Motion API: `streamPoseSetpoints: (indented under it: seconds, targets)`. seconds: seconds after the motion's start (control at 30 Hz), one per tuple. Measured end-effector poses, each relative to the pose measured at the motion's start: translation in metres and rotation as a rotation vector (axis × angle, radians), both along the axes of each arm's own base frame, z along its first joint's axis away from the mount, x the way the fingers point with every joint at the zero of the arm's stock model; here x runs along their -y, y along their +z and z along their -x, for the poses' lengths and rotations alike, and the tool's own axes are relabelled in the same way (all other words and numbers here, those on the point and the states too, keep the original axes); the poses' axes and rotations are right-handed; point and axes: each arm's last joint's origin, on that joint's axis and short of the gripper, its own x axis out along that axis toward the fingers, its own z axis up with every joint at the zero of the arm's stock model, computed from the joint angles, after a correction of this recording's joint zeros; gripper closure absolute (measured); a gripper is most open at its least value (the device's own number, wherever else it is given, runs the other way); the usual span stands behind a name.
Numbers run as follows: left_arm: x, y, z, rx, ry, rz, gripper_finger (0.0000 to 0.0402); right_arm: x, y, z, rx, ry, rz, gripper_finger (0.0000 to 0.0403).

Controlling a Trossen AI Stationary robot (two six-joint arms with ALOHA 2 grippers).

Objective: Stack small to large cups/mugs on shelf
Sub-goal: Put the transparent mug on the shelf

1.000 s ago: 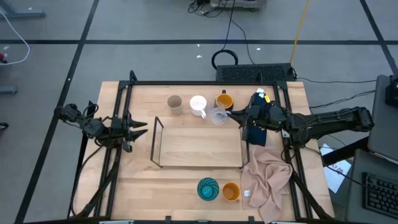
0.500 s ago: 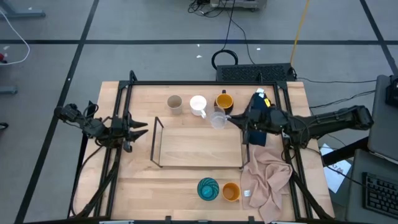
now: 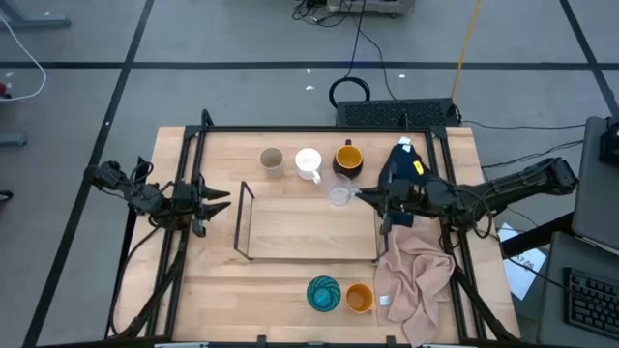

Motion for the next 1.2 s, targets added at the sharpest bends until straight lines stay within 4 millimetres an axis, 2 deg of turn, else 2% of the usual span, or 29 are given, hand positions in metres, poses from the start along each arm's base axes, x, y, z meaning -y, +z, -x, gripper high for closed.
streamPoseSetpoints:
  seconds: [0.3,0.5,0.67,0.87,1.2]
  targets:
    - [0.0,0.0,0.0,0.0,0.0,0.008,0.0268,-0.005,-0.001,0.001,-0.015,-0.023,0.038,0.0393]
    - [0.0,-0.001,0.0,-0.004,-0.001,0.009,0.0268,0.007,-0.003,0.003,-0.065,-0.074,0.074,0.0393]
    - [0.0,-0.001,0.0,-0.003,-0.001,0.011,0.0268,0.027,0.003,0.01,-0.05,-0.042,0.088,0.0393]
    - [-0.001,-0.001,0.0,-0.003,0.038,0.015,0.0268,0.065,0.008,0.02,-0.032,-0.018,0.061,0.0393]
    - [-0.003,-0.001,0.001,0.0,0.11,0.03,0.0268,0.121,0.001,0.026,-0.008,0.208,0.012,0.0393]
